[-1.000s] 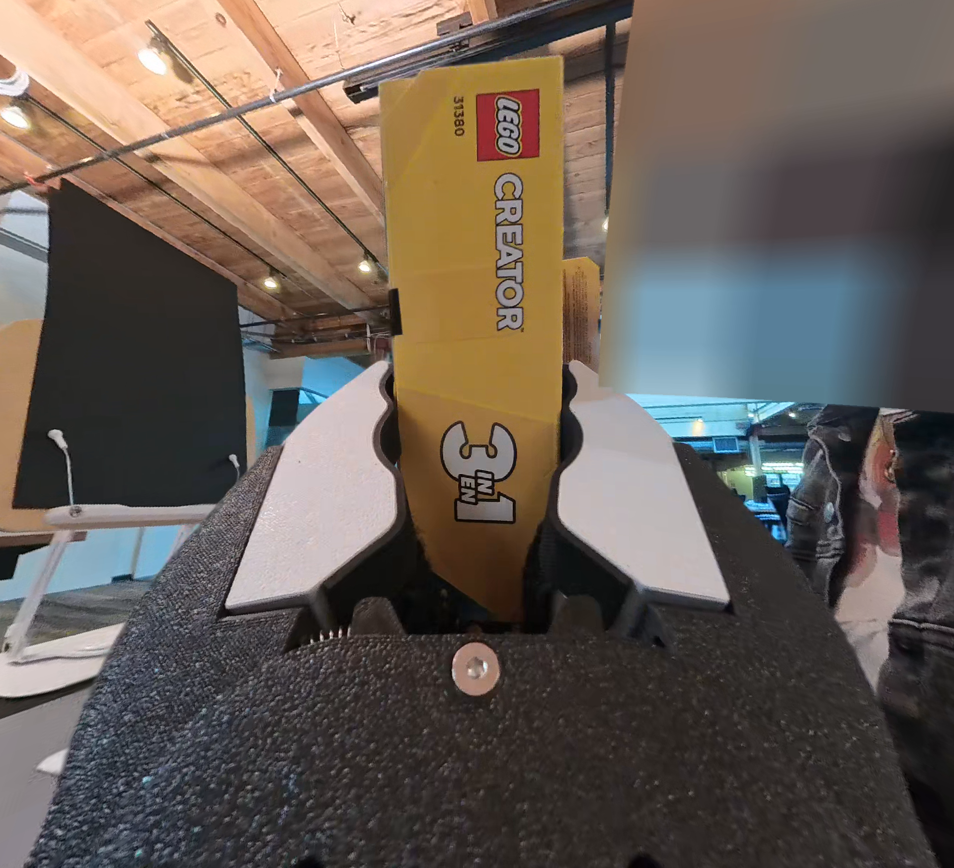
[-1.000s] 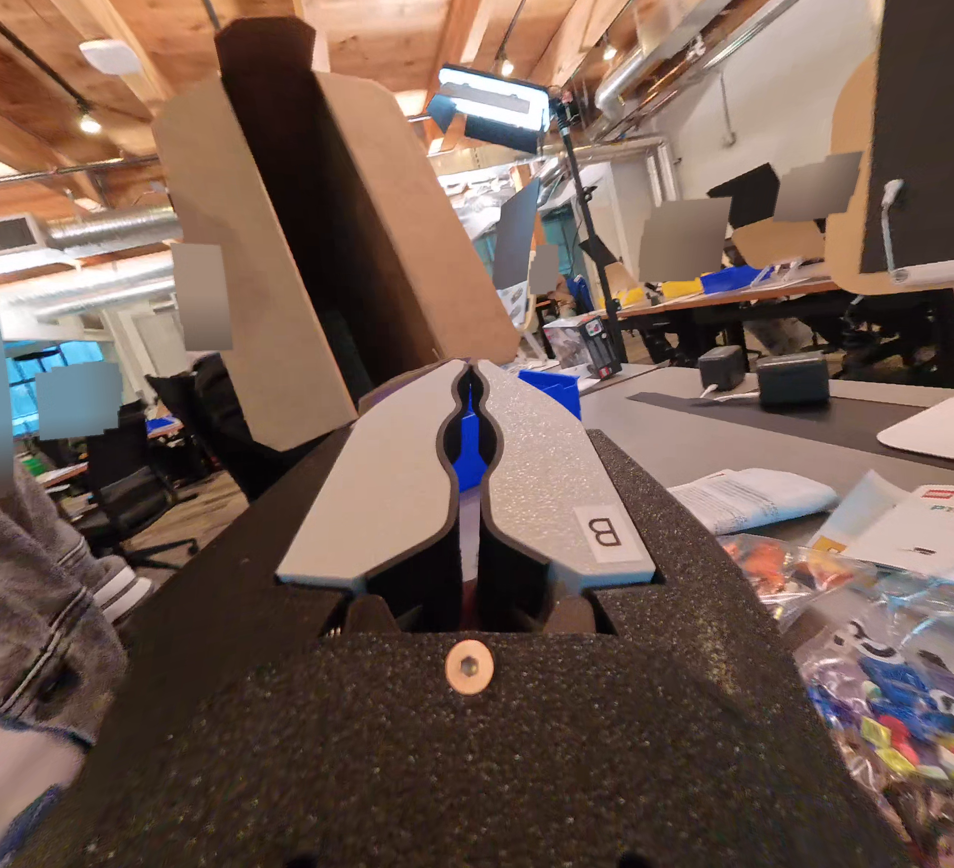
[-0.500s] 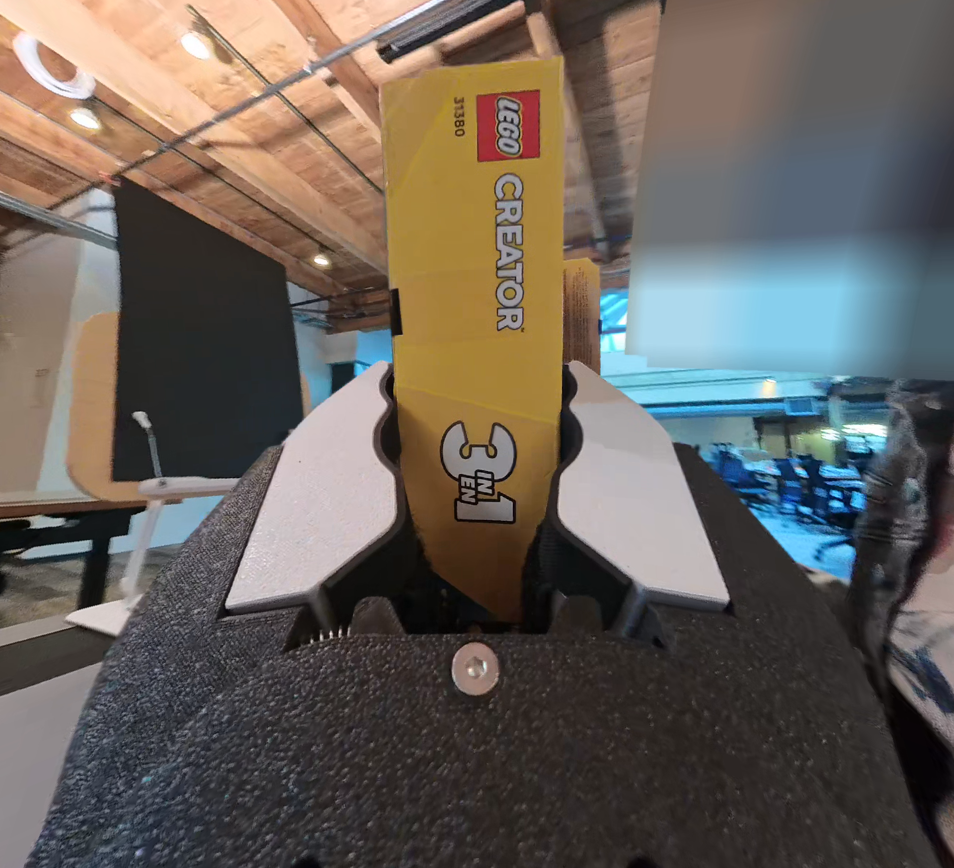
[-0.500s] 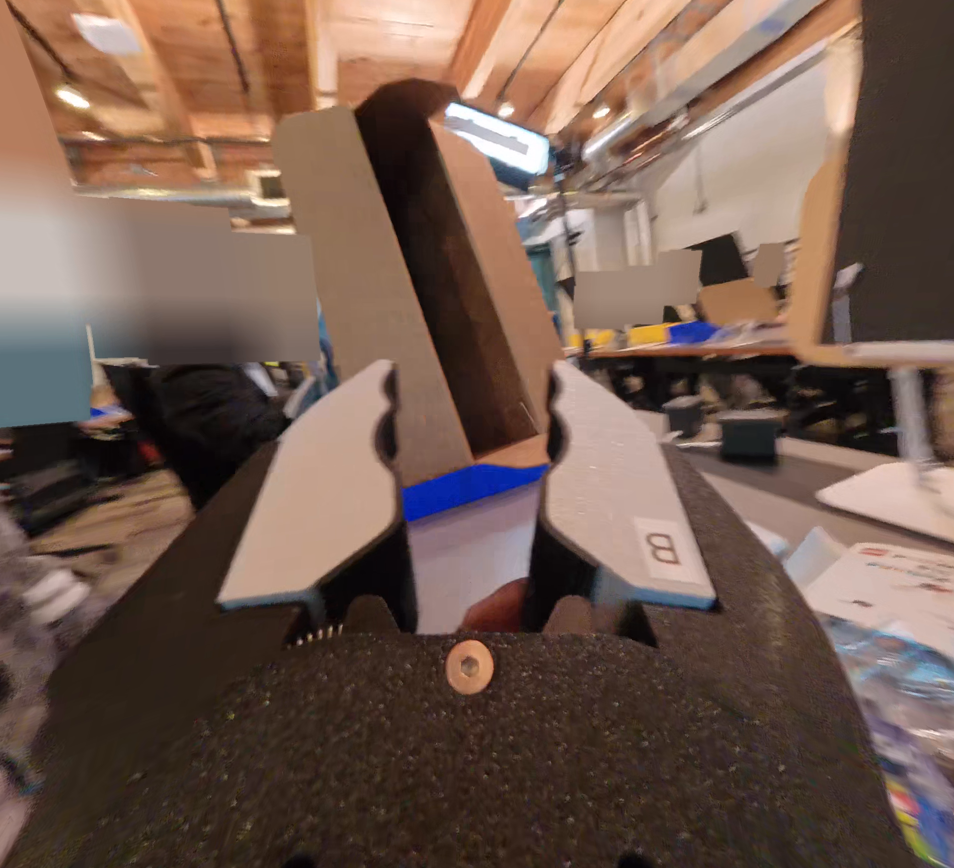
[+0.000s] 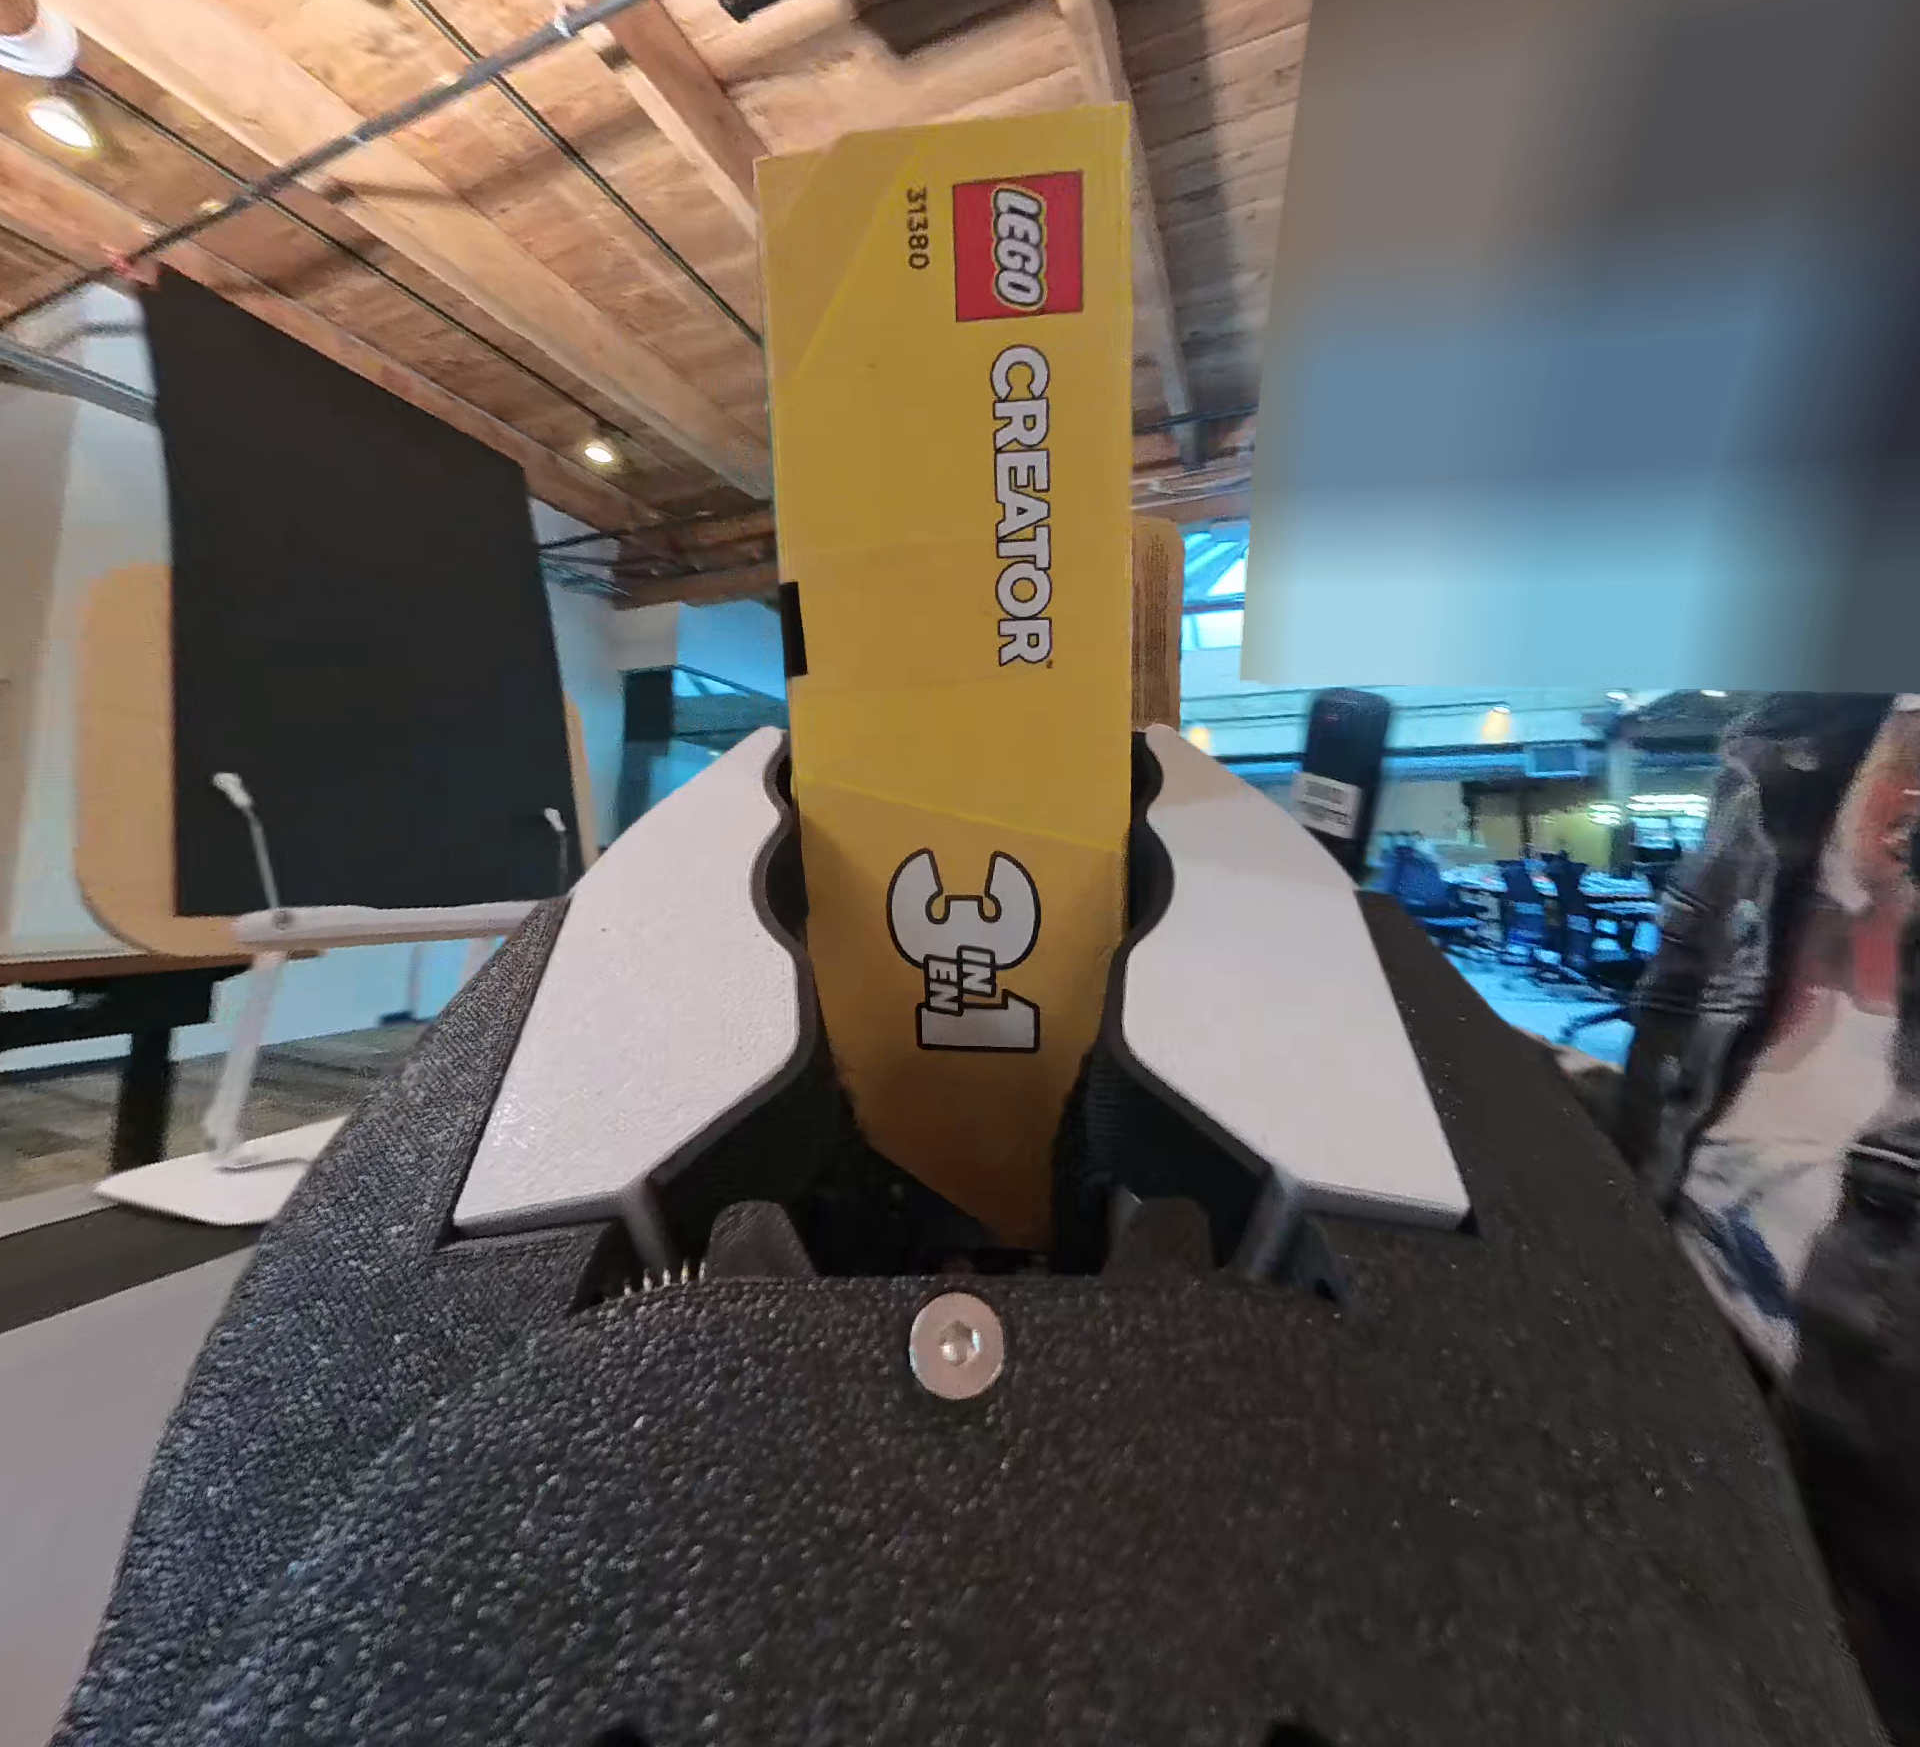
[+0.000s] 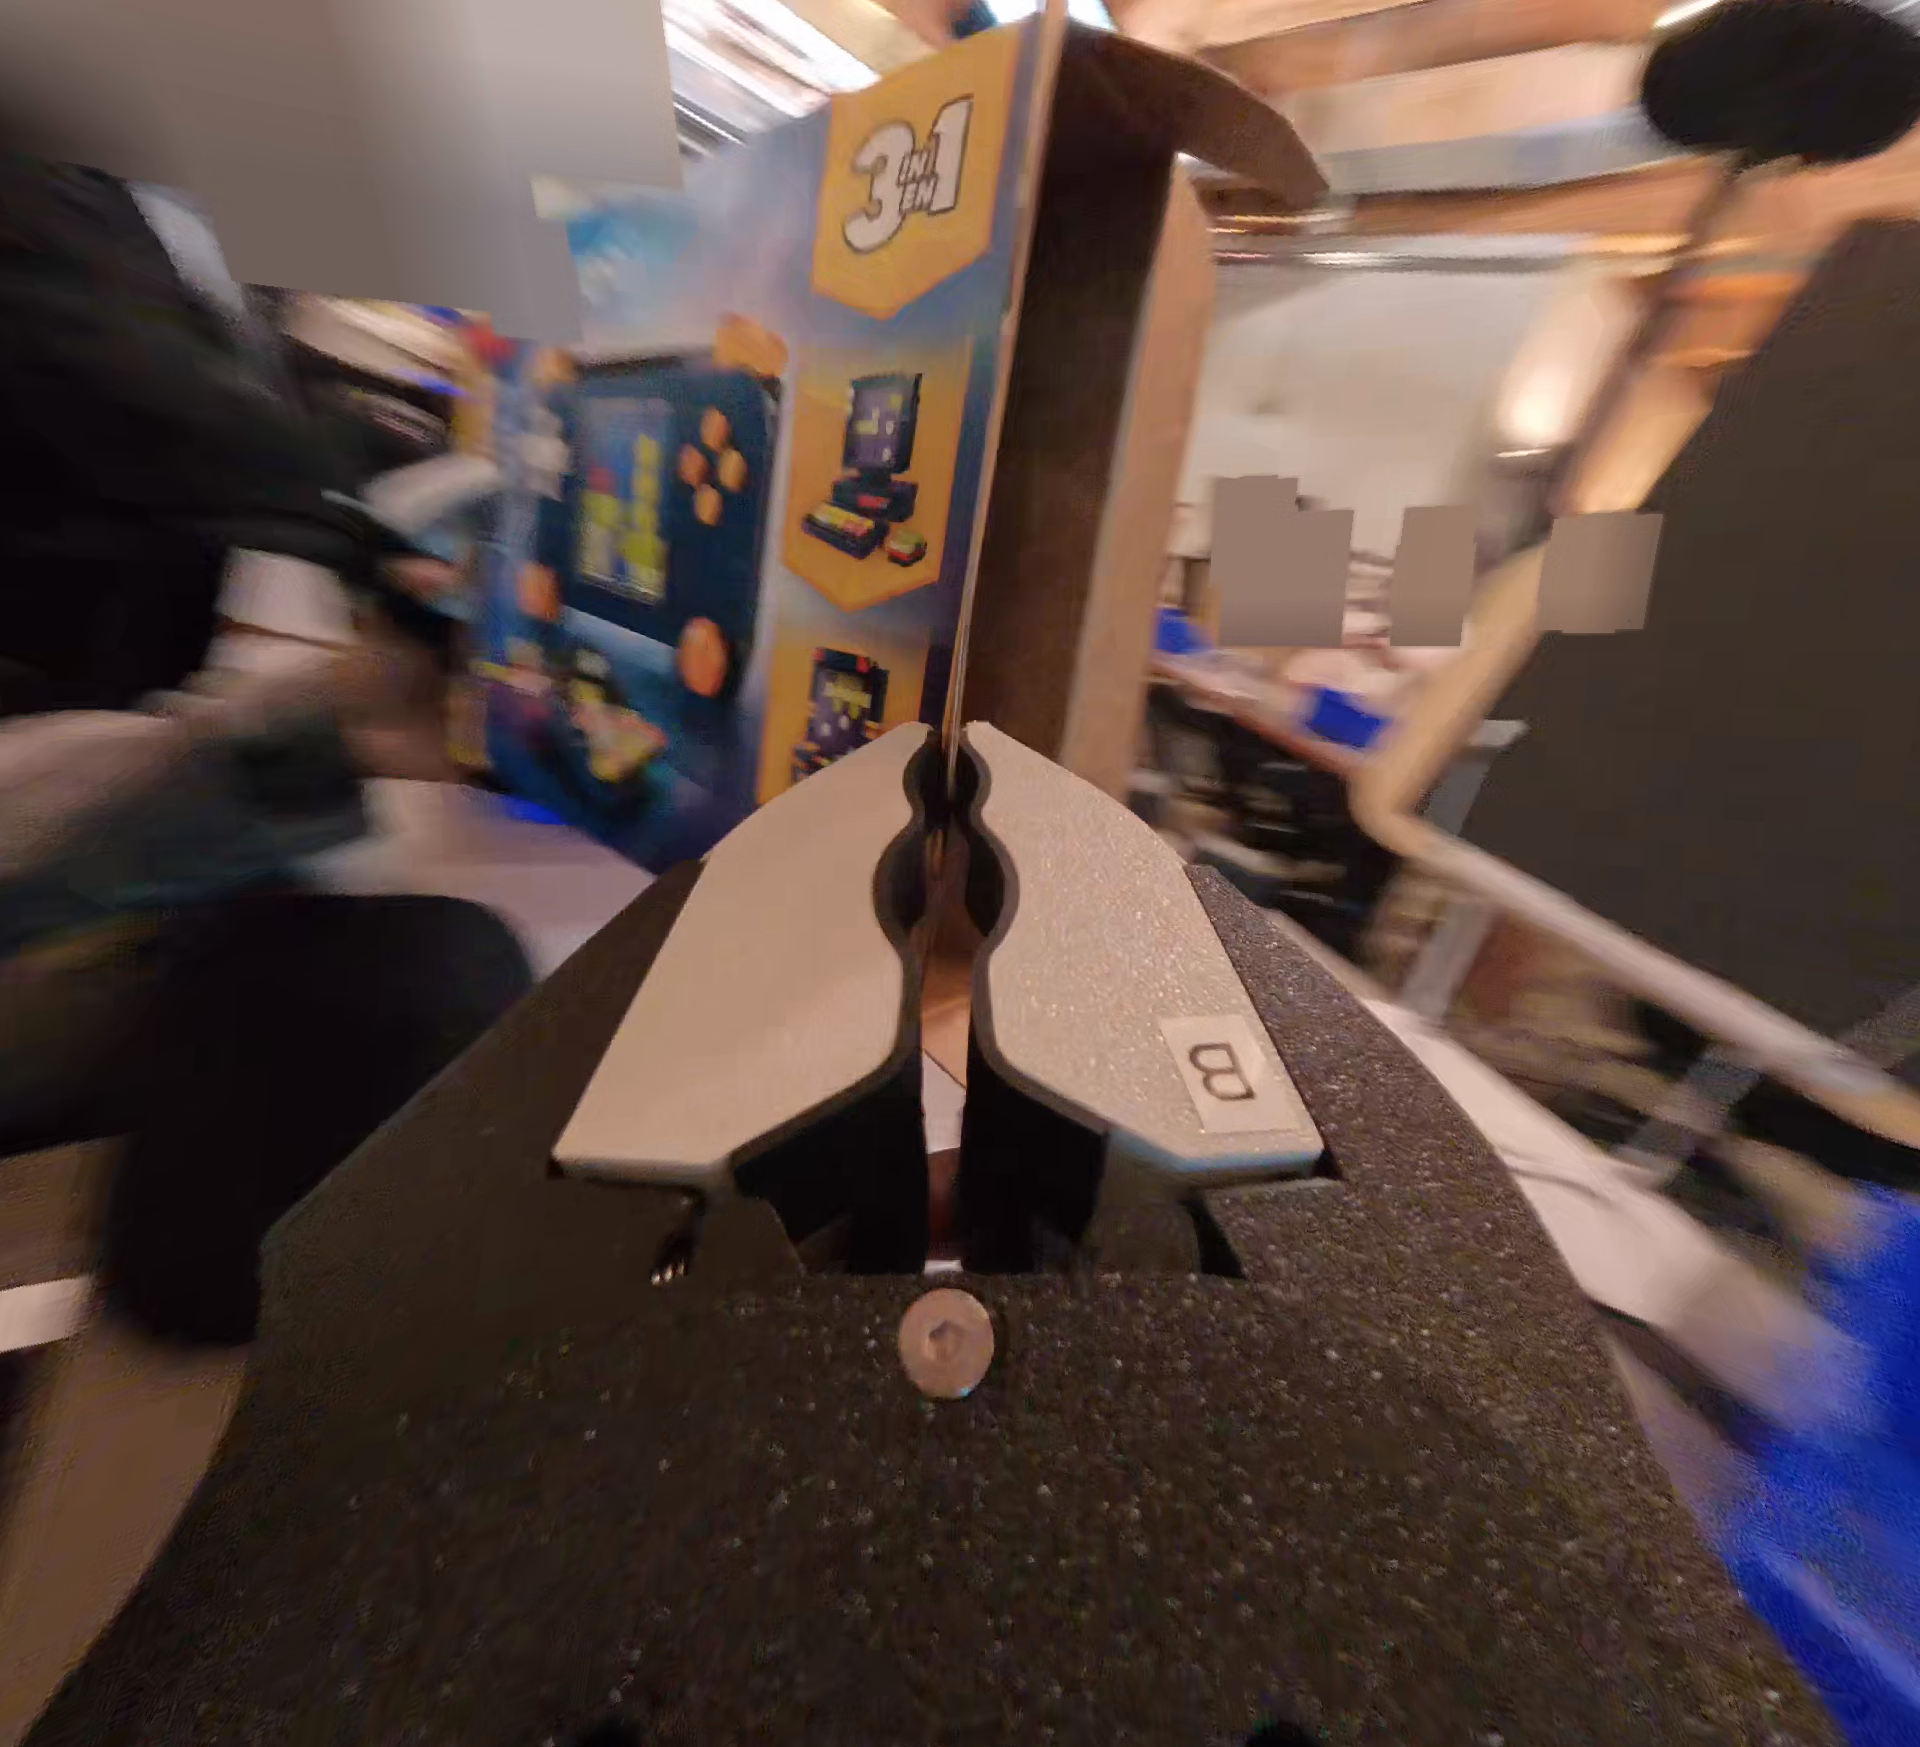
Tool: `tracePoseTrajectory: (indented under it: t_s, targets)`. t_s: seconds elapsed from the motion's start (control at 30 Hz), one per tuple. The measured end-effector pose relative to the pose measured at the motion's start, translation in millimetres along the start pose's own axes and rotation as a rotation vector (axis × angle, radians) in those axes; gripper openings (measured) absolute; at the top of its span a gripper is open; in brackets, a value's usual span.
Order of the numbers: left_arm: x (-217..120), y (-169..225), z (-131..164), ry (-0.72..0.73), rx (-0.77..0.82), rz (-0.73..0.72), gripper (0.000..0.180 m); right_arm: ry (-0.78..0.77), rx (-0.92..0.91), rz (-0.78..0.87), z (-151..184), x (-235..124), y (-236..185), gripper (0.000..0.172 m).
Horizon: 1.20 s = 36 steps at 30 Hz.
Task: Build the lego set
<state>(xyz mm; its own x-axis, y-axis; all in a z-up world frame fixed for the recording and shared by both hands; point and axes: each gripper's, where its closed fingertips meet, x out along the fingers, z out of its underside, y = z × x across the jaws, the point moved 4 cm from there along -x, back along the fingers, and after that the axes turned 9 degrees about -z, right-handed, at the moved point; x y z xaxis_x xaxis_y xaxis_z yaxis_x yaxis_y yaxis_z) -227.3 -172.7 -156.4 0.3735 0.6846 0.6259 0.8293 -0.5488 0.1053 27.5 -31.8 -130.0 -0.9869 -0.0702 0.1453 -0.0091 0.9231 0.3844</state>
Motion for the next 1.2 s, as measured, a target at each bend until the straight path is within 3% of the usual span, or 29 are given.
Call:
tracePoseTrajectory:
  t_s: [0.03, 0.17, 0.3, 0.43, 0.6, 0.77, 0.87, 1.03, 1.2]
  targets:
    - [-1.1, 0.3, -1.0, -0.008, -0.016, 0.032, 0.059, 0.047, 0.086, -0.121, -3.0, -3.4, -2.6, 0.001]
    - [6.3, 3.2, 6.5, -0.015, -0.092, 0.123, 0.059, 0.215, 0.285, -0.456, -16.8, -17.2, -3.7, 0.000]
    - [21.7, -3.6, 27.2, -0.103, -0.148, 0.092, 0.065, 0.152, 0.210, -0.375, -27.6, -20.3, 22.7, 0.000]
    - [25.7, -27.3, 20.8, -0.145, -0.115, -0.100, 0.080, 0.029, 0.050, -0.336, -50.1, -20.1, 48.5, 0.000]
    - [31.6, -17.9, -3.9, -0.366, 0.154, -0.230, 0.103, -0.237, -0.100, -0.378, -69.8, -14.6, 57.4, 0.000]
    - [87.7, 39.0, -11.4, -0.473, 0.272, -0.092, 0.089, -0.467, -0.284, -0.350, -79.2, -3.3, 44.7, 0.001]
    - [115.4, 67.5, -0.5, -0.466, 0.368, 0.012, 0.081, -0.488, -0.421, -0.318, -83.6, 0.6, 31.3, 0.001]
    - [139.3, 74.6, 6.7, -0.398, 0.611, 0.072, 0.070, -0.493, -0.626, -0.271, -82.6, 0.3, 22.4, 0.001]
    - [144.9, 67.7, 37.0, -0.528, 0.803, 0.178, 0.066, -0.479, -0.679, -0.302, -76.3, -2.2, 18.2, 0.001]
